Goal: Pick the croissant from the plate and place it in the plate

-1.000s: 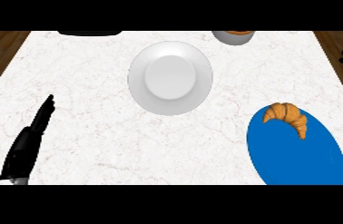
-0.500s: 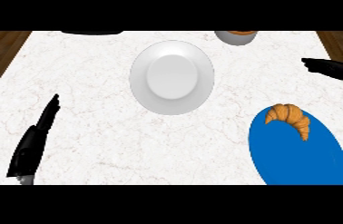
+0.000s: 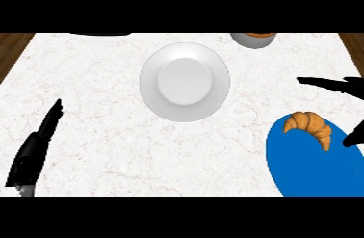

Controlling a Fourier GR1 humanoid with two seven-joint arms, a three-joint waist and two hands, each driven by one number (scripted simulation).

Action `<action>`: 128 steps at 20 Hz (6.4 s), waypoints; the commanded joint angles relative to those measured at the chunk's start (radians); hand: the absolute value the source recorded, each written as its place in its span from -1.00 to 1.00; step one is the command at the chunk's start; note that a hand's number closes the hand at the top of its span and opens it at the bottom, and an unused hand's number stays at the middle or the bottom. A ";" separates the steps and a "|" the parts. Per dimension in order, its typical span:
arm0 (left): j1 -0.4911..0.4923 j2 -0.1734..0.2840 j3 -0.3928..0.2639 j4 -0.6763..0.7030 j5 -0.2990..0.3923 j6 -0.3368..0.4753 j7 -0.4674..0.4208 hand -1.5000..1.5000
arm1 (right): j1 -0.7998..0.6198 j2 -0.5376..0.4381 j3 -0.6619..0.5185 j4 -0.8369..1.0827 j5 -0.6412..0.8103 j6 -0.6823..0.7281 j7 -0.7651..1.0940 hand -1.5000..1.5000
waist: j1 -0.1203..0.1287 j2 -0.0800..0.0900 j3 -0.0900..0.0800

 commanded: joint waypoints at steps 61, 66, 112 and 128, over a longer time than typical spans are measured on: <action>0.055 -0.061 0.097 -0.015 -0.074 -0.013 0.024 0.00 | -0.379 0.315 0.037 0.403 0.101 -1.098 0.367 1.00 | -0.087 -0.034 -0.006; 0.091 -0.040 0.114 -0.061 -0.050 -0.051 0.038 0.00 | -0.321 0.318 0.041 0.133 0.043 -0.978 0.412 1.00 | -0.083 -0.035 -0.005; 0.006 -0.143 0.092 -0.064 -0.168 -0.086 0.052 0.00 | -0.615 0.882 -0.105 0.570 -0.109 -1.275 0.577 -1.00 | 0.013 -0.002 -0.002; 0.007 -0.108 0.173 -0.039 -0.126 -0.155 0.060 0.00 | -0.385 0.634 -0.437 0.486 -0.334 -0.996 0.174 -1.00 | -0.037 -0.011 -0.002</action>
